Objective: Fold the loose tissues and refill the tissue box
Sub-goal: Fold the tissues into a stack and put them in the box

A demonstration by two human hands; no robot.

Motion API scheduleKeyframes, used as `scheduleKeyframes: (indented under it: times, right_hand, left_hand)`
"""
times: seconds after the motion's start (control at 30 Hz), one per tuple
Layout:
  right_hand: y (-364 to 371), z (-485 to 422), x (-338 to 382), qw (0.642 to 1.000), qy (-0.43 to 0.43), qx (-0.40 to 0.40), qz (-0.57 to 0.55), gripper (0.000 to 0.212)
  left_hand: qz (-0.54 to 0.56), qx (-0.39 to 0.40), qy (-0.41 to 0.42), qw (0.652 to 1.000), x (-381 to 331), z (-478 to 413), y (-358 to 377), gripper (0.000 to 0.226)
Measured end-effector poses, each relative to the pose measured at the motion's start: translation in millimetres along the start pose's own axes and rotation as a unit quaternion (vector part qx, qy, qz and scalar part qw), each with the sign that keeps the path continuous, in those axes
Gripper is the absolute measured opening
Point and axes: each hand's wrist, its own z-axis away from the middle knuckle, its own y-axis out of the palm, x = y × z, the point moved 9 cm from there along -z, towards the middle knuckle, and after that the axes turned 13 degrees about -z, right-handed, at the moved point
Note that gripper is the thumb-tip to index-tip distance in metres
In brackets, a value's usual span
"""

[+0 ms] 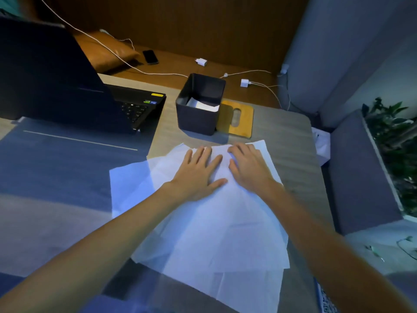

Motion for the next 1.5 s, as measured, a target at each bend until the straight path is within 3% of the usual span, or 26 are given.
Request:
scheduleKeyframes:
  times: [0.27, 0.43, 0.5, 0.57, 0.7, 0.93, 1.1, 1.27, 1.37, 1.5]
  right_hand:
    - [-2.5, 17.7, -6.0, 0.999, 0.026, -0.024, -0.026, 0.043]
    - [-5.6, 40.0, -15.3, 0.994, 0.105, -0.026, 0.015, 0.052]
    - [-7.8, 49.4, -3.9, 0.994, 0.088, -0.048, 0.036, 0.051]
    - [-0.4, 54.6, 4.9, 0.997, 0.066, -0.03, 0.038, 0.048]
    - [11.3, 70.4, -11.2, 0.993, 0.114, 0.035, 0.02, 0.053]
    - [-4.5, 92.7, -34.4, 0.986, 0.156, 0.039, 0.038, 0.057]
    - [-23.1, 83.4, -35.6, 0.983, 0.181, 0.026, 0.025, 0.054]
    - [-32.7, 51.7, -16.2, 0.99, 0.137, -0.019, 0.001, 0.049]
    - [-7.0, 41.6, 0.2, 0.996, 0.084, 0.036, -0.003, 0.051]
    - [14.9, 37.7, -30.2, 0.99, 0.136, 0.048, 0.01, 0.061]
  left_hand:
    - [0.003, 0.03, 0.018, 0.999, 14.2, 1.9, -1.5, 0.073]
    - [-0.015, -0.004, 0.023, 1.0, -1.4, 9.3, -16.3, 0.059]
    - [0.001, -0.025, 0.031, 0.999, -25.3, 15.2, -26.0, 0.059]
    - [0.018, -0.028, 0.024, 0.999, -41.4, 18.1, -27.8, 0.059]
    - [0.016, 0.038, 0.027, 0.999, -46.3, 26.7, -3.0, 0.062]
    - [0.002, 0.043, 0.045, 0.998, -16.1, 40.6, 3.6, 0.066]
    - [0.08, 0.008, 0.013, 0.997, -11.9, 32.6, -13.5, 0.061]
    - [0.082, -0.001, -0.011, 0.997, -16.3, 1.7, -29.4, 0.068]
    - [0.043, 0.024, 0.018, 0.999, -21.5, -5.4, -20.0, 0.071]
    - [-0.018, 0.038, 0.023, 0.999, -14.2, -7.5, 2.6, 0.075]
